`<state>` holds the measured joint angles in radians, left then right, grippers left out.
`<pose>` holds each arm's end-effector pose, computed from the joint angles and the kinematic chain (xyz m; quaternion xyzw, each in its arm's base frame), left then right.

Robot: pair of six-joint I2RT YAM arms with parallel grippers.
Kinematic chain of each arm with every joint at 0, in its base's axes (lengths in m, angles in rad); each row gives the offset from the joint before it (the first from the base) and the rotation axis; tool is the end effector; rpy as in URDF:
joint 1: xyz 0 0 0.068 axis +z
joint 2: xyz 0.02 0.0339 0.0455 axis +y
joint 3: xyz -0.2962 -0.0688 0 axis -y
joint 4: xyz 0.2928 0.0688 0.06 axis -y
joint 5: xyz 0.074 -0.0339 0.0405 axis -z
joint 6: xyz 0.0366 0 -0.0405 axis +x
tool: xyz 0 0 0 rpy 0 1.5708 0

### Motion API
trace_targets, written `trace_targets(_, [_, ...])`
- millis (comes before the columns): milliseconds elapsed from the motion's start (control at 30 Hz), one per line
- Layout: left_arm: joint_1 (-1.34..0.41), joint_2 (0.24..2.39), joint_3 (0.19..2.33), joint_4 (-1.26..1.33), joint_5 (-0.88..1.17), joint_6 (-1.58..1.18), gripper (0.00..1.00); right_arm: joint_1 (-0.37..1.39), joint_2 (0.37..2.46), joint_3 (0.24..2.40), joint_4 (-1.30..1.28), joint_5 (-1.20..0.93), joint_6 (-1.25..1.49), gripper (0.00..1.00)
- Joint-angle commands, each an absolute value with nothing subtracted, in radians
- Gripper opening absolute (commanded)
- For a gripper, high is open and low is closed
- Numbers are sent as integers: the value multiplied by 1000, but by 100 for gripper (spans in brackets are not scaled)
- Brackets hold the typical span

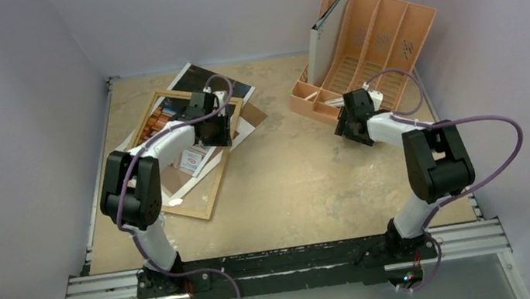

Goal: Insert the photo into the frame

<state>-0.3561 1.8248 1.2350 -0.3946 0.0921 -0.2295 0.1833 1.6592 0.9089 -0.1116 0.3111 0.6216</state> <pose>0.4040 -0.1538 0.1952 0.0738 0.9536 -0.1255 0.2637 0.3679 0.0568 0.1702 0.2539 0.8927 0.0006 0.3724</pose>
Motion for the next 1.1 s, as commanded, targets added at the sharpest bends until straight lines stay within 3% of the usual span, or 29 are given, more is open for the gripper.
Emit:
trace_targets(0, [-360, 1775, 1292, -404, 80, -250, 39, 134, 1697, 952, -112, 382, 586, 73])
trace_targets(367, [-360, 1804, 1303, -434, 47, -275, 49, -11, 1767, 1061, -49, 401, 522, 72])
trace_targets(1067, [-360, 1884, 1297, -454, 17, -322, 49, -208, 1863, 1235, 48, 350, 434, 70])
